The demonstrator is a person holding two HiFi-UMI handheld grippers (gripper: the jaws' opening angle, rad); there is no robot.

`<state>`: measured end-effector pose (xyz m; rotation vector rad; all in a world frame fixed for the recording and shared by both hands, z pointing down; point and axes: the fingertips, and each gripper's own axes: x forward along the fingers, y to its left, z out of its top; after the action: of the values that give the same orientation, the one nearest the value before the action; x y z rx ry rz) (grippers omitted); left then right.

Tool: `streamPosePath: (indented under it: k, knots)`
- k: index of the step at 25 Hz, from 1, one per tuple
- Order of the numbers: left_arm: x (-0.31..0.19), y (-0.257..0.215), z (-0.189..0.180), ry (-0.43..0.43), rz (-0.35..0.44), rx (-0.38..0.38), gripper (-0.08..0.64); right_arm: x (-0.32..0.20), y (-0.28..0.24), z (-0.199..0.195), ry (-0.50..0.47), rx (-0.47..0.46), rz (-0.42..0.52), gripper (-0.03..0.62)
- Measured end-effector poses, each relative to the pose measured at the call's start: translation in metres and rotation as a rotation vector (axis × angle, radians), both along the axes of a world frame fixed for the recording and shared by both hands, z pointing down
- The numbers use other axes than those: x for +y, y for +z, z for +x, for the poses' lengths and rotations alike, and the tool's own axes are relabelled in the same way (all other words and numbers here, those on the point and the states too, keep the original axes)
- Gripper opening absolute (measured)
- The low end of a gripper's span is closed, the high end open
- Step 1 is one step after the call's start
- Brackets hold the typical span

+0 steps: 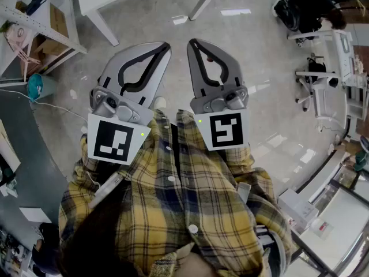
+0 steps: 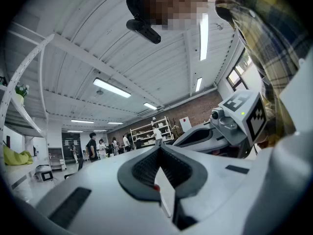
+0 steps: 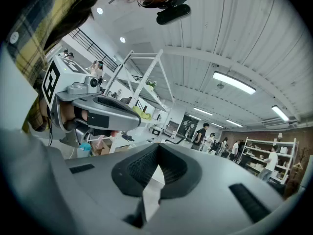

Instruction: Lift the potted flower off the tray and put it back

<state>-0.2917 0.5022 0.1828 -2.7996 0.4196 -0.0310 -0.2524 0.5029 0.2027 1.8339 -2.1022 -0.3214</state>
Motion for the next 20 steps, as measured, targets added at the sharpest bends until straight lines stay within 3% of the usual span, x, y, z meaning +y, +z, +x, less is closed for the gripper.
streamPosePath:
  k: [20]
  knots:
    - [0.020,0.010,0.024,-0.043,-0.028,-0.013,0.009,0.030,0.003,0.026,-0.030,-0.011,0.003,-0.002]
